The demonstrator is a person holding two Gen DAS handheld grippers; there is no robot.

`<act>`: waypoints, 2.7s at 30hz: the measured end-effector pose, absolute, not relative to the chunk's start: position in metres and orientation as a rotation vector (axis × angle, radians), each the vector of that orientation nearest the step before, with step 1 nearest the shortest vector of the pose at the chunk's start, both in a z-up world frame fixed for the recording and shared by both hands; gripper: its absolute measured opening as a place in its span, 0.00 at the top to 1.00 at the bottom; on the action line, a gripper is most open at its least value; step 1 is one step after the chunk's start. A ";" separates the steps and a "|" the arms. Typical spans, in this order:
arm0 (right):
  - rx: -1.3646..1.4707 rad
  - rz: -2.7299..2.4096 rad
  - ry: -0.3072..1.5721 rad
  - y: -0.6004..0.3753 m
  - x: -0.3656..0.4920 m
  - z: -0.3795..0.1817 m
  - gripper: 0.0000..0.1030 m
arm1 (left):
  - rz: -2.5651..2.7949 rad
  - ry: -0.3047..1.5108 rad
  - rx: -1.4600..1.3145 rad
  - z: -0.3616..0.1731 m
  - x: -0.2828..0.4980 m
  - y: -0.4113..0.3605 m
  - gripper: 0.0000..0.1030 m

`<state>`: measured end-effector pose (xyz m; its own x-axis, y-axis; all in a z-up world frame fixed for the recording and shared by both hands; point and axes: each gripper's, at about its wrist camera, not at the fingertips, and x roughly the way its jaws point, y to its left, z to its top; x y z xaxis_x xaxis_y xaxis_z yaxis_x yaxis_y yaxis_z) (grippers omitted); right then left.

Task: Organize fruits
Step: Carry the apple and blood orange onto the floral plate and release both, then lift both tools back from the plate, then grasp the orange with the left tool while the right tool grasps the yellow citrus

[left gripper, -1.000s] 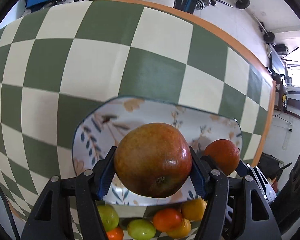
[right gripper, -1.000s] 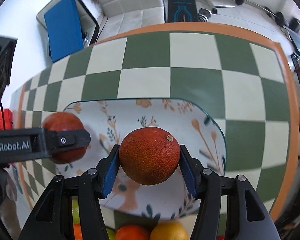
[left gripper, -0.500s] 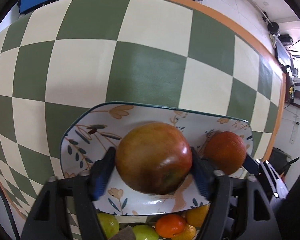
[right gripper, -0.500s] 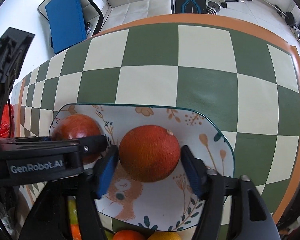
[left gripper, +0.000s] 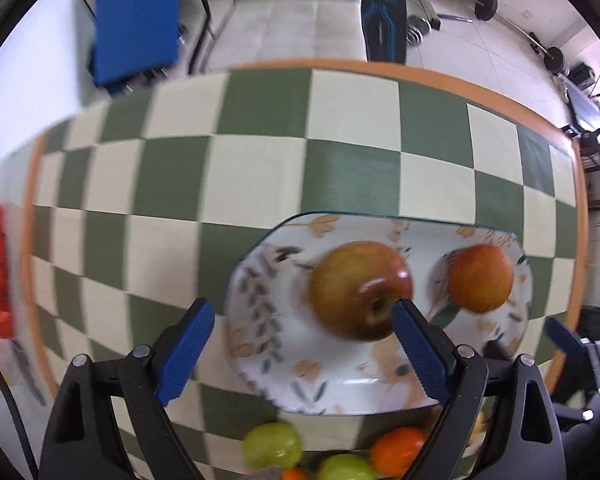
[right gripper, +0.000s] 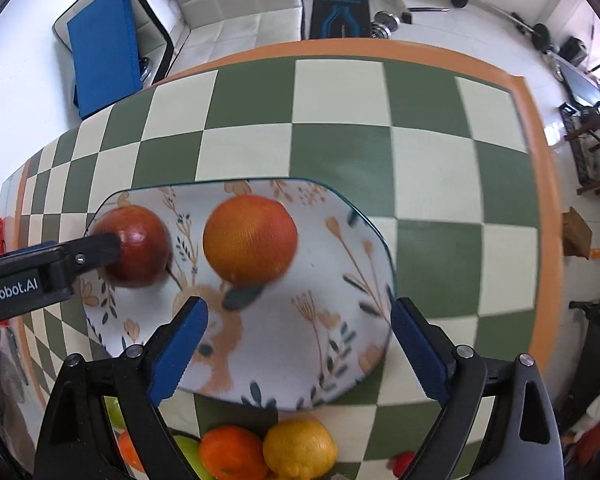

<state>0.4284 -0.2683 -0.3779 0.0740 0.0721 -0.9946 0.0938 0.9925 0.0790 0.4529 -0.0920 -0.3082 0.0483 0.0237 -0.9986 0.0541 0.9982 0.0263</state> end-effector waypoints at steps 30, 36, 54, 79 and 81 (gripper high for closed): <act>0.109 -0.047 1.169 -0.246 0.258 -0.189 0.08 | -0.090 1.105 0.107 -0.135 0.273 -0.071 0.12; 0.126 -0.035 1.120 -0.240 0.240 -0.164 0.08 | -0.092 1.091 0.077 -0.125 0.259 -0.068 0.12; 0.324 -0.044 1.504 -0.261 0.242 -0.338 0.08 | 0.045 1.450 0.092 -0.268 0.262 -0.032 0.00; 0.407 0.030 1.735 -0.253 0.199 -0.433 0.35 | -0.177 1.648 0.309 -0.369 0.216 -0.089 0.40; 0.411 0.028 1.746 -0.259 0.204 -0.432 0.35 | -0.176 1.676 0.260 -0.370 0.204 -0.085 0.40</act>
